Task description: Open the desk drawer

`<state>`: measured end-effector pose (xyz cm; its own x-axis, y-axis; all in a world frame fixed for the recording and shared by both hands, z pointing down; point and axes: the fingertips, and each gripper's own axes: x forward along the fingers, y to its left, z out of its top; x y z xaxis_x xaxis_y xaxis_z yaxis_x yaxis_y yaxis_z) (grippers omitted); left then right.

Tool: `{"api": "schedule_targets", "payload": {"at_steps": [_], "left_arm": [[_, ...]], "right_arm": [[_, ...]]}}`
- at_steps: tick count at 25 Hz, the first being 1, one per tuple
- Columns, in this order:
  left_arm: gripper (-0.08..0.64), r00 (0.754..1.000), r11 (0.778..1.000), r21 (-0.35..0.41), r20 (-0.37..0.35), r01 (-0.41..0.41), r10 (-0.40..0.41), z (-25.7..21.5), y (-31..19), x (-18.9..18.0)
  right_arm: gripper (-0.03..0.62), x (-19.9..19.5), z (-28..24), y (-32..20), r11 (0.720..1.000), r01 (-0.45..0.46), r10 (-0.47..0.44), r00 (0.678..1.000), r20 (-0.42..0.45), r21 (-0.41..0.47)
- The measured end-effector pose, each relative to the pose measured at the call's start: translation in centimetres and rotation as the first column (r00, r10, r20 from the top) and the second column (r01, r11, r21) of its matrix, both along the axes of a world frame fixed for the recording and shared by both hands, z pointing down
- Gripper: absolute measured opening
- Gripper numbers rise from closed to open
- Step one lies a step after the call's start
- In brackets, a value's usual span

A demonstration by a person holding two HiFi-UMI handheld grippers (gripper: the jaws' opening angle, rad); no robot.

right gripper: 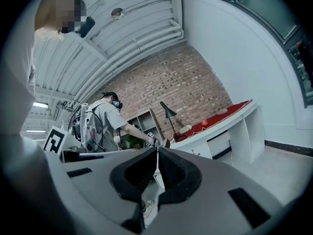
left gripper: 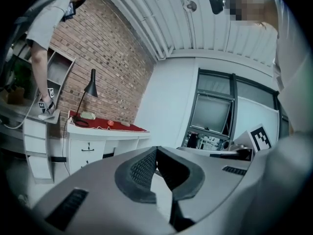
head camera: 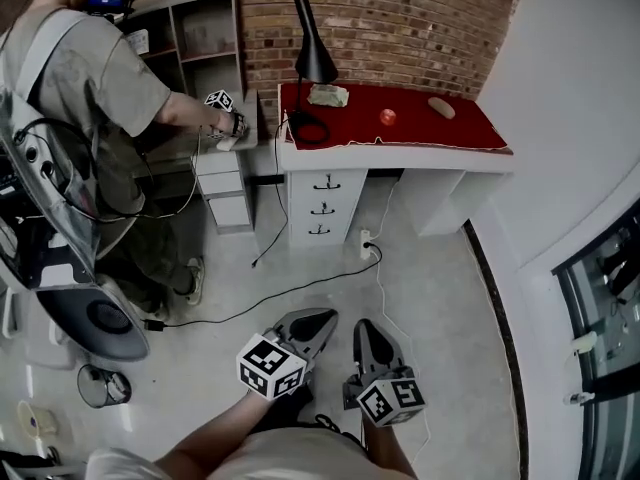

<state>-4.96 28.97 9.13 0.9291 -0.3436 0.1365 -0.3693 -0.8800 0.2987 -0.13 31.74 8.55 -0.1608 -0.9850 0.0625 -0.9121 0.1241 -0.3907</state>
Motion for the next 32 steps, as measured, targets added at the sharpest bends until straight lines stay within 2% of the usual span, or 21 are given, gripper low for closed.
{"api": "schedule_targets", "payload": {"at_steps": [15, 22, 32], "left_arm": [[0.009, 1.000, 1.000, -0.007, 0.010, -0.001, 0.001, 1.1, -7.6, 1.9], [0.009, 1.000, 1.000, 0.000, -0.005, 0.010, -0.010, 0.7, -11.3, 1.7], [0.009, 1.000, 0.999, -0.023, 0.002, 0.027, -0.027, 1.5, -11.3, 0.2]], "right_arm": [[0.018, 1.5, 1.1, -7.5, 1.000, 0.008, -0.008, 1.000, 0.003, -0.018], [0.018, 2.3, 0.5, -11.0, 1.000, -0.012, 0.012, 1.000, -0.012, 0.004], [0.018, 1.9, 0.5, -11.6, 1.000, -0.021, 0.022, 1.000, -0.016, 0.006]]}}
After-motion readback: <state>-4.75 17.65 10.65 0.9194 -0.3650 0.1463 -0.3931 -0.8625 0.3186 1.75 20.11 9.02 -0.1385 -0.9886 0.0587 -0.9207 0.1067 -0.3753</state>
